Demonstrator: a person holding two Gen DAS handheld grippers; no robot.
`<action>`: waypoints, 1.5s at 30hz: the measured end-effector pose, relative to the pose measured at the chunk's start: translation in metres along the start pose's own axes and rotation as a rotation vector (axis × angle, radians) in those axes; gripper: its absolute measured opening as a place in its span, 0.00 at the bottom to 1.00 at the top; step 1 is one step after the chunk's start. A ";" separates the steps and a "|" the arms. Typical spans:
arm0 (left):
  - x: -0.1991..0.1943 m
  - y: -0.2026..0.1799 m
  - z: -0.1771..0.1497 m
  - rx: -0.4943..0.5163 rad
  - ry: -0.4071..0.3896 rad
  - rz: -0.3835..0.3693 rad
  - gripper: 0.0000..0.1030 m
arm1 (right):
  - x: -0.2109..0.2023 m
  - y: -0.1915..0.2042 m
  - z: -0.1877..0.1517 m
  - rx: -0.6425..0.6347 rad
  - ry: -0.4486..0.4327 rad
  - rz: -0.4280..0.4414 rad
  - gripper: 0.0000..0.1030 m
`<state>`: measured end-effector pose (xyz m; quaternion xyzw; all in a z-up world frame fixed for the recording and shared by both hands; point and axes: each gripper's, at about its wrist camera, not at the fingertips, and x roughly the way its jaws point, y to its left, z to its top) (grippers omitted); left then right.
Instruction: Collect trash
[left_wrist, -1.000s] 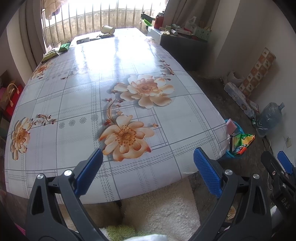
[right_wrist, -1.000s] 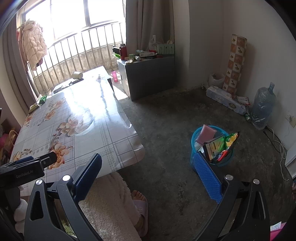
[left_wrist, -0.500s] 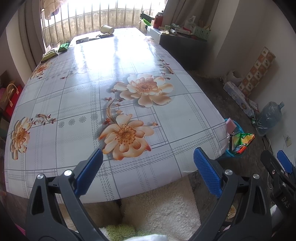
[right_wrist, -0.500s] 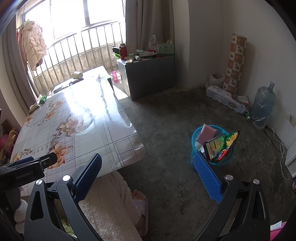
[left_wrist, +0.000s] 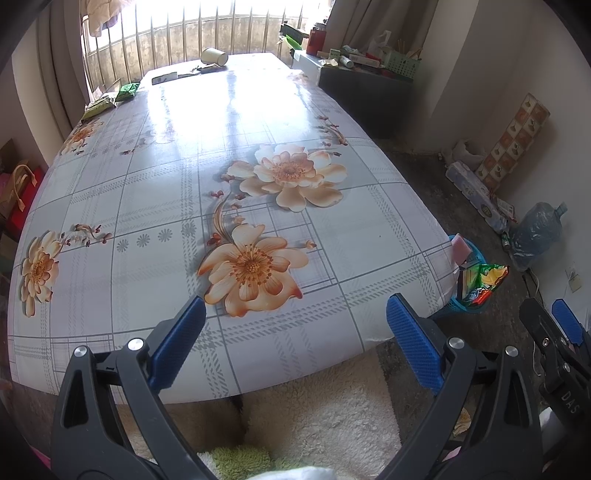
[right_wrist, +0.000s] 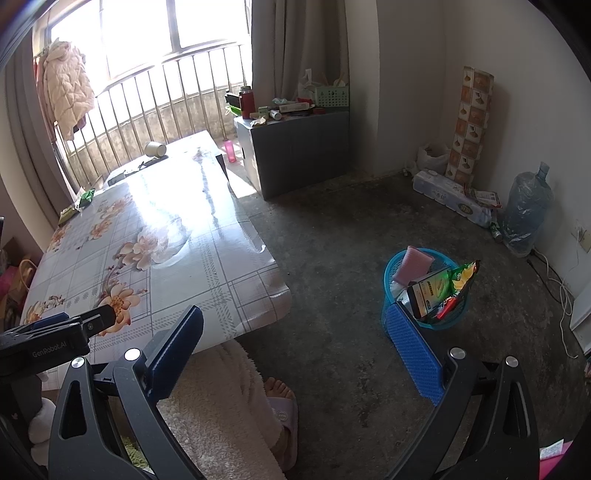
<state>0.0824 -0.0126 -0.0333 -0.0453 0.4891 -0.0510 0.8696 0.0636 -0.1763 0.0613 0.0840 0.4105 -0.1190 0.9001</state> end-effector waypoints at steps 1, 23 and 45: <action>0.000 0.000 0.000 0.001 0.000 0.000 0.92 | 0.000 0.000 0.000 0.000 0.000 -0.001 0.94; 0.006 0.003 -0.002 0.009 0.020 -0.010 0.92 | 0.000 -0.001 0.000 0.002 0.001 0.001 0.94; 0.007 0.005 -0.001 0.016 0.039 -0.020 0.92 | 0.000 0.002 -0.001 0.006 0.001 0.004 0.94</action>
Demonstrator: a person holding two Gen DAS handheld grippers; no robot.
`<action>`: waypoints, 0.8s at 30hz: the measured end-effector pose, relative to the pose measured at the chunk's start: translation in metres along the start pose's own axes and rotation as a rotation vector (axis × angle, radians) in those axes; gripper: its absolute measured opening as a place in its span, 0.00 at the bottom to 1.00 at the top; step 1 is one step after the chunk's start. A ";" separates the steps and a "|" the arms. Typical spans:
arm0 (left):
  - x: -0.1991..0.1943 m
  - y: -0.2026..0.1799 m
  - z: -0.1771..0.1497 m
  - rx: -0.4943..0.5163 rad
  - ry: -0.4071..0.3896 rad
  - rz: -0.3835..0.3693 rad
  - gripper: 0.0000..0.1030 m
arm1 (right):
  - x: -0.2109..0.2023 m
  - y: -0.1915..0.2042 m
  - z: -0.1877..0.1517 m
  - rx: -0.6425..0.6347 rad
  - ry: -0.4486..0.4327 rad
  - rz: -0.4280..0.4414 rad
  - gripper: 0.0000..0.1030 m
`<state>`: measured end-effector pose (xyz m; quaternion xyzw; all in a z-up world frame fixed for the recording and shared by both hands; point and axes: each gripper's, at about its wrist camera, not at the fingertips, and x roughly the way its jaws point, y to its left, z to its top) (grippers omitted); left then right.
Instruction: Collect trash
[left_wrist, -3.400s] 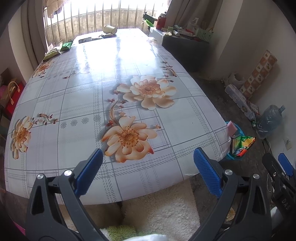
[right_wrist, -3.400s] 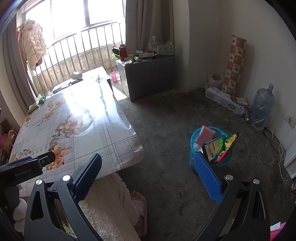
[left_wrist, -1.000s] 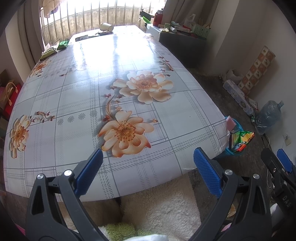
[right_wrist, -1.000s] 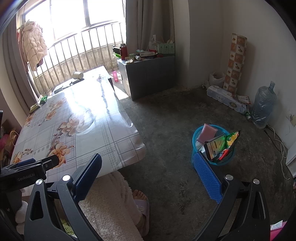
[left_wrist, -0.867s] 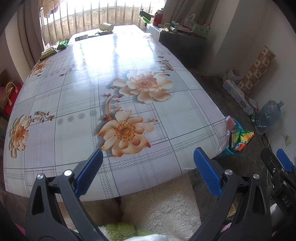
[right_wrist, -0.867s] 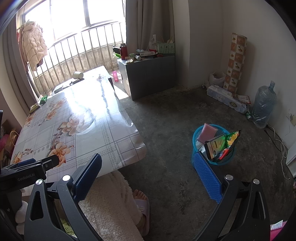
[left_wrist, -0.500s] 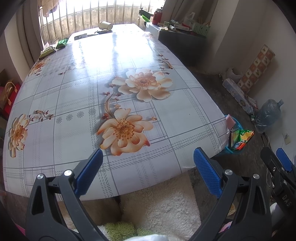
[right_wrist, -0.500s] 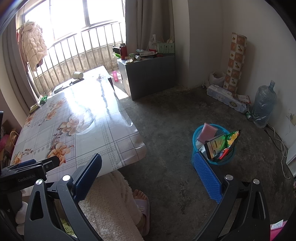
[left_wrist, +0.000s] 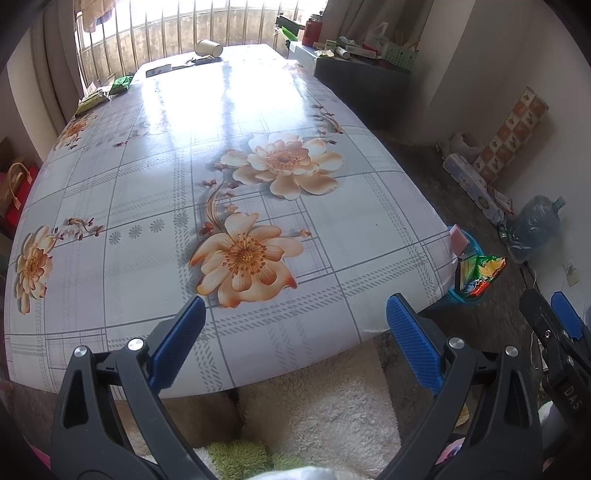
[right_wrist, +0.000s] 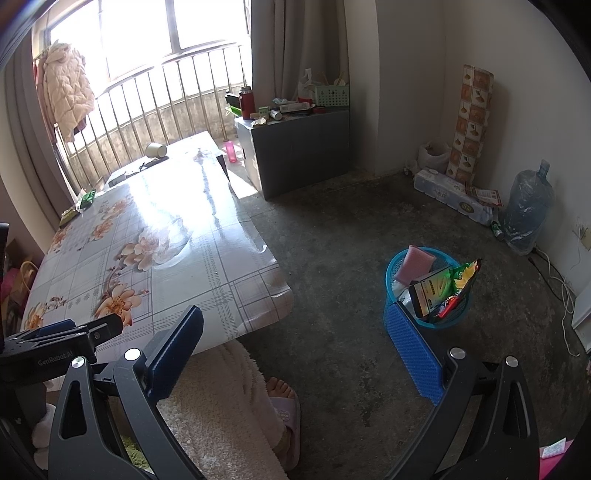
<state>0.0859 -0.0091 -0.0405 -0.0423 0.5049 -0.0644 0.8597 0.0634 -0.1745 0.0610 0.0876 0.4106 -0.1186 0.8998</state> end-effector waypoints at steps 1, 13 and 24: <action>0.000 0.000 0.000 0.001 0.000 0.000 0.92 | 0.000 0.000 0.000 0.000 0.000 0.000 0.94; -0.001 0.000 0.000 0.001 0.001 -0.002 0.92 | 0.000 0.003 0.001 0.000 -0.002 0.002 0.94; 0.000 0.000 0.000 0.004 0.006 -0.006 0.92 | 0.000 0.004 0.003 0.000 0.001 0.003 0.94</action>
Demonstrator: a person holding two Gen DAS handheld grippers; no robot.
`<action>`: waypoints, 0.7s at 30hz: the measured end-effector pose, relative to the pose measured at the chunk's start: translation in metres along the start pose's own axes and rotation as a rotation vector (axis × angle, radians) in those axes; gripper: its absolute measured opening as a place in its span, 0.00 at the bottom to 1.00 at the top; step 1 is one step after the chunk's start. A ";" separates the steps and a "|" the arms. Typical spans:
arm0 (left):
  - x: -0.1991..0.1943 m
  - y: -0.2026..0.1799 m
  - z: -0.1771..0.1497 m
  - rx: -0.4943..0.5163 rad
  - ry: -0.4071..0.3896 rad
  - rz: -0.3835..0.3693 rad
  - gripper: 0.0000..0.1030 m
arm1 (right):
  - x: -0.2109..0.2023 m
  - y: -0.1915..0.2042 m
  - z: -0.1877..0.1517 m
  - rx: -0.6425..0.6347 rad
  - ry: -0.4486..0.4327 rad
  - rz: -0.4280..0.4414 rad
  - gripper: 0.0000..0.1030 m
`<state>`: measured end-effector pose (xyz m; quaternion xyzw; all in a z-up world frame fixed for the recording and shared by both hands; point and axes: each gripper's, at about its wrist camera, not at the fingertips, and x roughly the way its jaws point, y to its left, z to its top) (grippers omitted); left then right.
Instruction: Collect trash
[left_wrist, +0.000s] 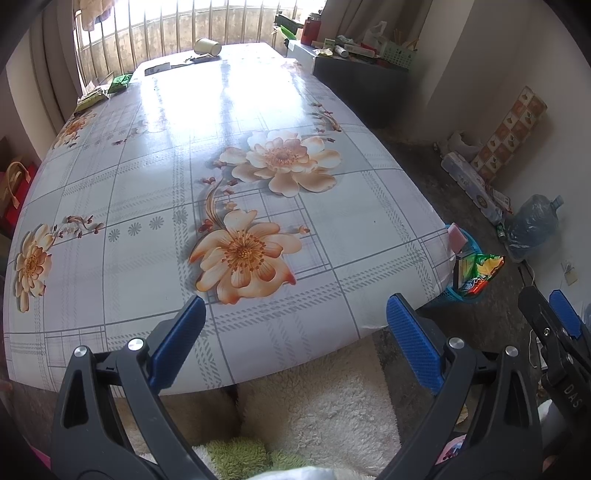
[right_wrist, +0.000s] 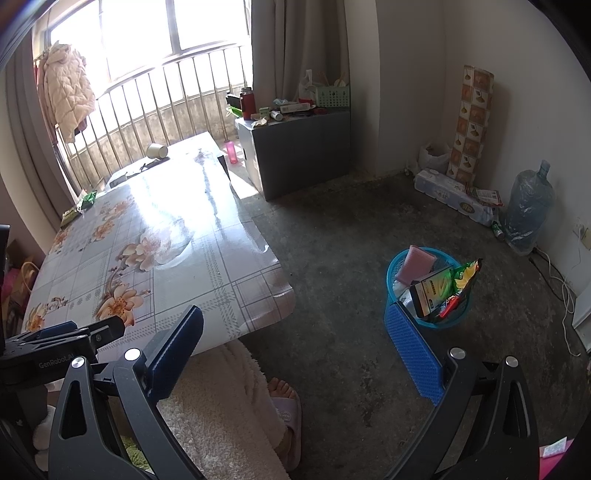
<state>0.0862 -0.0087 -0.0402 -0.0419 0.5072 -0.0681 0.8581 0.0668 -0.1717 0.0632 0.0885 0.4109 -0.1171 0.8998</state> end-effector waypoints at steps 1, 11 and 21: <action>0.000 0.000 0.000 0.001 0.000 -0.001 0.92 | 0.000 0.000 0.000 0.000 0.000 0.000 0.94; 0.001 0.002 0.000 0.001 0.004 -0.005 0.92 | 0.000 0.000 -0.001 0.001 0.000 0.000 0.94; 0.002 0.004 -0.003 0.000 0.011 -0.010 0.92 | -0.001 0.003 -0.001 0.000 0.000 0.001 0.94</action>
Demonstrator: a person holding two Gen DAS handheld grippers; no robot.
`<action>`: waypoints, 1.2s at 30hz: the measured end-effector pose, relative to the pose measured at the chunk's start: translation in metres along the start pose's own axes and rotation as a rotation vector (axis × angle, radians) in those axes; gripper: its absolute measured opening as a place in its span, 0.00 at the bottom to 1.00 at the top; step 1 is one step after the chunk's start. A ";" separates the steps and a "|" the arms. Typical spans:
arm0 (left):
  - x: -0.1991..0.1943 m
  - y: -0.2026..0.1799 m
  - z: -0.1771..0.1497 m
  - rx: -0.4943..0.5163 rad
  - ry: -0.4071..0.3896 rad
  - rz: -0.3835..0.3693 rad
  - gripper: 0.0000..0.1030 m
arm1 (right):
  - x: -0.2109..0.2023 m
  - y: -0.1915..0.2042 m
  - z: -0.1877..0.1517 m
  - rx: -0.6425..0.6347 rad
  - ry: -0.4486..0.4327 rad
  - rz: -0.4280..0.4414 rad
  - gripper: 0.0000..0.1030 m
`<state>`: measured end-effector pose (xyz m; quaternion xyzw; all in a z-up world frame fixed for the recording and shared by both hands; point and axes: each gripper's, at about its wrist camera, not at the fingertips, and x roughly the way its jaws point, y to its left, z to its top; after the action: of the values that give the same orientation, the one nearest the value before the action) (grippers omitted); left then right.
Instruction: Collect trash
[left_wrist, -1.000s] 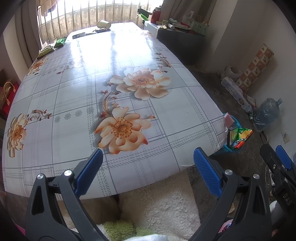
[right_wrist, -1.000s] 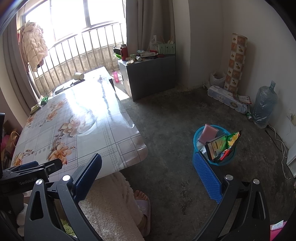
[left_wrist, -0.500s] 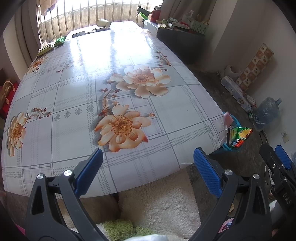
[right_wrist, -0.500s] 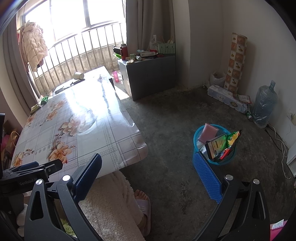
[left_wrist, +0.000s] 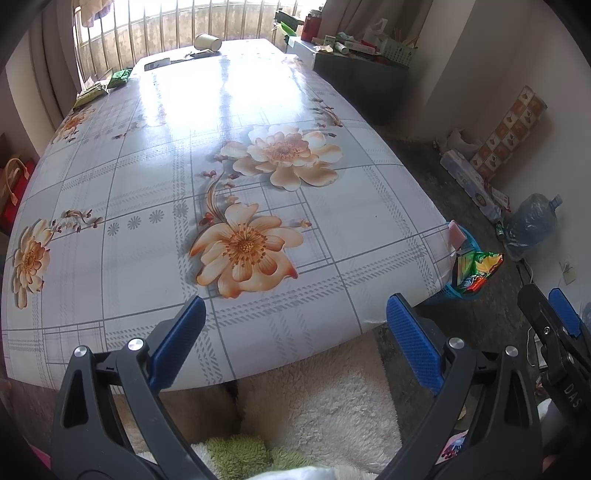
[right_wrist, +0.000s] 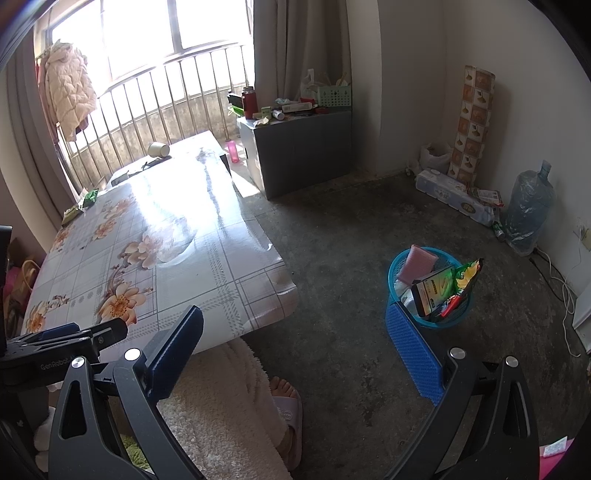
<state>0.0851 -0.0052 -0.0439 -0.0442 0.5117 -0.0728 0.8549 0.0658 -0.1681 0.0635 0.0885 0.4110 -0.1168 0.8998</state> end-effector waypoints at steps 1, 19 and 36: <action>0.000 0.000 0.000 0.001 -0.001 0.001 0.92 | 0.000 0.001 0.000 -0.001 -0.001 -0.001 0.94; -0.009 0.002 -0.004 0.002 -0.020 0.002 0.92 | -0.012 -0.007 -0.004 0.009 -0.030 0.005 0.94; -0.041 -0.001 -0.012 0.019 -0.091 0.005 0.92 | -0.037 -0.015 -0.007 0.019 -0.096 0.026 0.94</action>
<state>0.0555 0.0005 -0.0141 -0.0382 0.4715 -0.0734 0.8780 0.0331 -0.1756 0.0864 0.0967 0.3648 -0.1133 0.9191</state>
